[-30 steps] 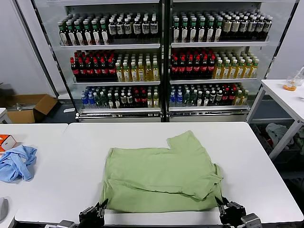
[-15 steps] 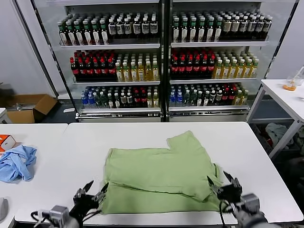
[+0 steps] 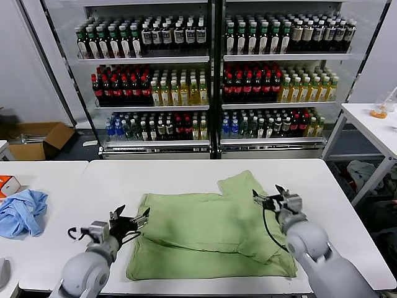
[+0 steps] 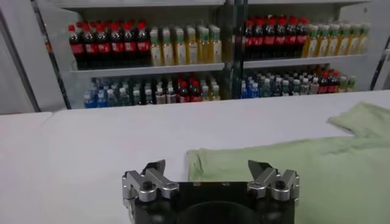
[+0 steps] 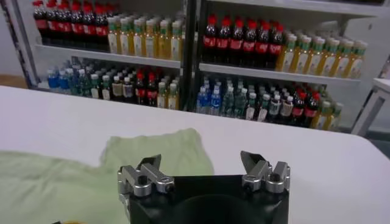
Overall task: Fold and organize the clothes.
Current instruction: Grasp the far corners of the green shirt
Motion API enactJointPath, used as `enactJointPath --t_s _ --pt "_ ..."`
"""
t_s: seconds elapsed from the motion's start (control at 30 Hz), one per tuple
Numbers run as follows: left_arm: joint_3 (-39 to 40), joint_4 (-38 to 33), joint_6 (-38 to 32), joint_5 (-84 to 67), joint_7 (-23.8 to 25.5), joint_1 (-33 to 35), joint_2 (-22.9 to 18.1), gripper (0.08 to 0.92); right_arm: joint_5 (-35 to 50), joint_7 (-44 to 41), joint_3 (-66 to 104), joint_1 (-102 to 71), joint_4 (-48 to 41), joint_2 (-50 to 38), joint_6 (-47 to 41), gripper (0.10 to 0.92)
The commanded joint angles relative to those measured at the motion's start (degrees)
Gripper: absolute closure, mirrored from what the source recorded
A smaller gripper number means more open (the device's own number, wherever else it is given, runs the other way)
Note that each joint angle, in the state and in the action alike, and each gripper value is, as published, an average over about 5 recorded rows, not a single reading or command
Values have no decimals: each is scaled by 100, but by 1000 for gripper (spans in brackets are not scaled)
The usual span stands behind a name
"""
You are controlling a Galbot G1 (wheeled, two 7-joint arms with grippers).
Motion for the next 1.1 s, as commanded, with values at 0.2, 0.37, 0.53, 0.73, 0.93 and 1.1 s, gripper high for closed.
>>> enactJointPath --t_s 0.2,0.37,0.53,0.73,0.93,1.1 --pt "835 1758 136 106 -88 -1536 -79 177 90 -88 -802 1773 -2324 707 -48 203" --pt "835 1805 200 -32 -83 -1512 -96 177 74 -139 -823 1917 -2785 872 -48 203" --pt "826 1775 202 -45 -66 -1446 -98 177 75 -176 -850 1961 -3056 993 -52 203" --pt "816 1699 201 -140 -7 -1353 -53 234 188 -203 -939 1880 -3021 1042 -55 214" --pt "822 1575 202 -226 122 -1220 -5 398 326 -170 -944 1771 -2891 1019 -55 361" --pt "812 1514 202 -383 223 -1143 -9 545 423 -170 -944 1714 -2795 970 -57 508"
